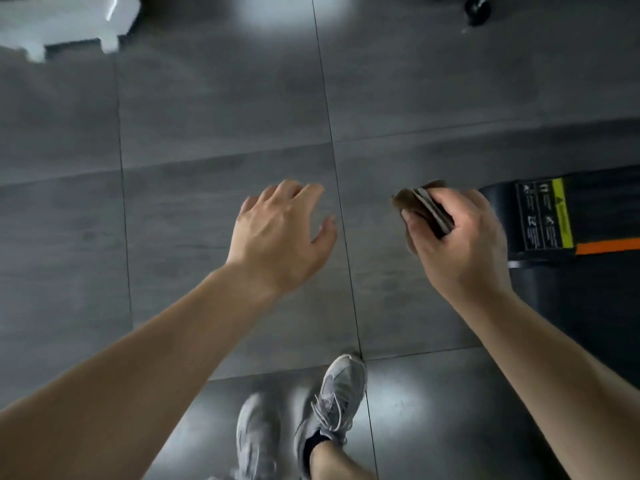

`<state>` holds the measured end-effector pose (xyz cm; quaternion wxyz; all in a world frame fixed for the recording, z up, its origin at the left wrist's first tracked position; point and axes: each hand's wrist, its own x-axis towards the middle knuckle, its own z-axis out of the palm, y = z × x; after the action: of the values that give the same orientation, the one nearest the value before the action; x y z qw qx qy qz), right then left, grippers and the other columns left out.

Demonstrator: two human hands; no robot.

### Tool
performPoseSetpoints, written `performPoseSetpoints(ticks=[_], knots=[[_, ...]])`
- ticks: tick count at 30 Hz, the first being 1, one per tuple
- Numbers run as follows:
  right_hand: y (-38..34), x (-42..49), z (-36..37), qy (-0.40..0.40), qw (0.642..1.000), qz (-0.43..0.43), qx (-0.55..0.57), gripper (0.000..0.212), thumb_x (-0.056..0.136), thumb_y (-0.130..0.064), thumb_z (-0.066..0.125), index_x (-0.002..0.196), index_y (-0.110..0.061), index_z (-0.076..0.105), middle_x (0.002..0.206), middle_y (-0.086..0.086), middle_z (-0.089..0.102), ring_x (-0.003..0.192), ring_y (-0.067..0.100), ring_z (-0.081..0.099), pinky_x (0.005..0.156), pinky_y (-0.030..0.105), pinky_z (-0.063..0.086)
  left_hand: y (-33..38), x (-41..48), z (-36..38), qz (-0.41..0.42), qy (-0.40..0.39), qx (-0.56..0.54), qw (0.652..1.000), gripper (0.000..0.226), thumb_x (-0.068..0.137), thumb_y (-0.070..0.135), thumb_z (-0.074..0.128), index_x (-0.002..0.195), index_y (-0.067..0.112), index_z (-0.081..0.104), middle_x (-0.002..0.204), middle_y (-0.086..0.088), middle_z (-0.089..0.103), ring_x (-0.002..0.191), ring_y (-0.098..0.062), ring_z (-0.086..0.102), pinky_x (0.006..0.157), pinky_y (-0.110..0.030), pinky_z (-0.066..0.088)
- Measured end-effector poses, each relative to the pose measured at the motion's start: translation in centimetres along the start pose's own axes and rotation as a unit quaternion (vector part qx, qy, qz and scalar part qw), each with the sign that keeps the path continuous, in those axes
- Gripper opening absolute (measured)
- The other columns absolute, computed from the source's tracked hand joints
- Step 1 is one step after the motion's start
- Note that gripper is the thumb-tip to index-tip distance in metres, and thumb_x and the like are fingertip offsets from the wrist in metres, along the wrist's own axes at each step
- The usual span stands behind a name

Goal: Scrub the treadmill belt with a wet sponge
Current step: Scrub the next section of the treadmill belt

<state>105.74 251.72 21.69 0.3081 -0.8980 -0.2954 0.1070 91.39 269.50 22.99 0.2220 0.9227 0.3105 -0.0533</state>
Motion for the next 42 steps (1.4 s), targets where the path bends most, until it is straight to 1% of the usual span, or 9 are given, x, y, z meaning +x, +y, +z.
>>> performPoseSetpoints(ticks=[6, 10, 17, 23, 27, 31, 34, 39, 42], knots=[[-1.7, 13.0, -0.6, 0.01, 1.0, 0.011, -0.004, 0.018, 0.091, -0.029, 0.07, 0.106, -0.02, 0.069, 0.096, -0.003, 0.058, 0.088, 0.018, 0.056, 0.07, 0.03, 0.043, 0.5, 13.0, -3.3, 0.023, 0.011, -0.004, 1.0, 0.052, 0.091, 0.052, 0.043, 0.122, 0.017, 0.066, 0.116, -0.006, 0.068, 0.106, -0.032, 0.064, 0.095, -0.045, 0.045], [-1.6, 22.2, -0.7, 0.018, 0.999, 0.017, -0.024, 0.018, 0.092, -0.028, 0.07, 0.109, -0.021, 0.07, 0.097, -0.003, 0.058, 0.089, 0.016, 0.056, 0.071, 0.028, 0.044, 1.1, 23.1, -5.3, 0.037, -0.006, -0.001, 0.999, 0.056, 0.09, 0.055, 0.035, 0.12, 0.017, 0.064, 0.115, -0.005, 0.067, 0.105, -0.032, 0.063, 0.092, -0.044, 0.045], [-0.2, 37.0, -1.0, 0.069, 0.997, 0.015, -0.014, 0.016, 0.093, -0.034, 0.072, 0.105, -0.022, 0.07, 0.097, -0.003, 0.059, 0.092, 0.018, 0.058, 0.073, 0.034, 0.05, 2.9, 37.2, -7.7, 0.051, -0.01, -0.001, 0.999, 0.05, 0.093, 0.05, 0.045, 0.125, 0.017, 0.064, 0.116, -0.005, 0.067, 0.104, -0.032, 0.064, 0.093, -0.044, 0.046], [3.2, 48.6, -1.9, 0.084, 0.996, 0.004, -0.022, 0.021, 0.094, -0.035, 0.068, 0.108, -0.019, 0.071, 0.099, -0.002, 0.062, 0.095, 0.015, 0.057, 0.077, 0.027, 0.045, 6.4, 49.5, -7.5, 0.052, 0.012, -0.011, 0.998, 0.051, 0.092, 0.052, 0.043, 0.123, 0.017, 0.064, 0.115, -0.006, 0.067, 0.103, -0.032, 0.064, 0.091, -0.043, 0.046], [5.8, 56.3, -2.2, 0.072, 0.997, -0.006, -0.003, 0.021, 0.092, -0.032, 0.068, 0.108, -0.019, 0.071, 0.096, -0.003, 0.058, 0.089, 0.017, 0.058, 0.073, 0.028, 0.045, 9.5, 57.6, -7.6, 0.018, 0.01, -0.019, 1.0, 0.053, 0.091, 0.052, 0.042, 0.127, 0.018, 0.061, 0.121, -0.006, 0.065, 0.11, -0.031, 0.061, 0.093, -0.042, 0.043], [7.9, 63.1, -2.9, 0.055, 0.998, -0.036, 0.002, 0.019, 0.093, -0.031, 0.069, 0.107, -0.018, 0.071, 0.096, -0.001, 0.06, 0.09, 0.018, 0.058, 0.073, 0.036, 0.051, 11.7, 63.7, -7.7, 0.0, 0.024, -0.035, 0.999, 0.053, 0.091, 0.051, 0.043, 0.129, 0.019, 0.061, 0.122, -0.006, 0.065, 0.112, -0.031, 0.06, 0.092, -0.041, 0.043], [8.8, 68.3, -3.1, 0.054, 0.997, -0.056, -0.014, 0.021, 0.094, -0.032, 0.067, 0.107, -0.017, 0.07, 0.098, 0.0, 0.062, 0.093, 0.019, 0.059, 0.076, 0.035, 0.051, 12.4, 68.1, -7.7, -0.006, 0.025, -0.034, 0.999, 0.054, 0.091, 0.052, 0.042, 0.13, 0.019, 0.06, 0.123, -0.006, 0.065, 0.112, -0.031, 0.06, 0.091, -0.042, 0.043], [9.5, 77.8, -2.4, 0.051, 0.994, -0.088, -0.03, 0.021, 0.095, -0.031, 0.067, 0.109, -0.015, 0.068, 0.097, 0.002, 0.062, 0.089, 0.018, 0.058, 0.074, 0.033, 0.05, 12.9, 76.6, -8.3, -0.003, 0.041, -0.032, 0.999, 0.044, 0.098, 0.047, 0.052, 0.131, 0.018, 0.059, 0.124, -0.007, 0.064, 0.114, -0.031, 0.06, 0.093, -0.042, 0.043], [9.5, 84.2, -1.6, 0.045, 0.994, -0.093, -0.033, 0.024, 0.095, -0.033, 0.065, 0.112, -0.016, 0.068, 0.099, 0.003, 0.061, 0.092, 0.018, 0.057, 0.075, 0.031, 0.049, 12.9, 82.2, -8.8, -0.006, 0.046, -0.036, 0.998, 0.045, 0.098, 0.048, 0.051, 0.132, 0.018, 0.058, 0.125, -0.007, 0.063, 0.115, -0.031, 0.059, 0.093, -0.042, 0.042]])
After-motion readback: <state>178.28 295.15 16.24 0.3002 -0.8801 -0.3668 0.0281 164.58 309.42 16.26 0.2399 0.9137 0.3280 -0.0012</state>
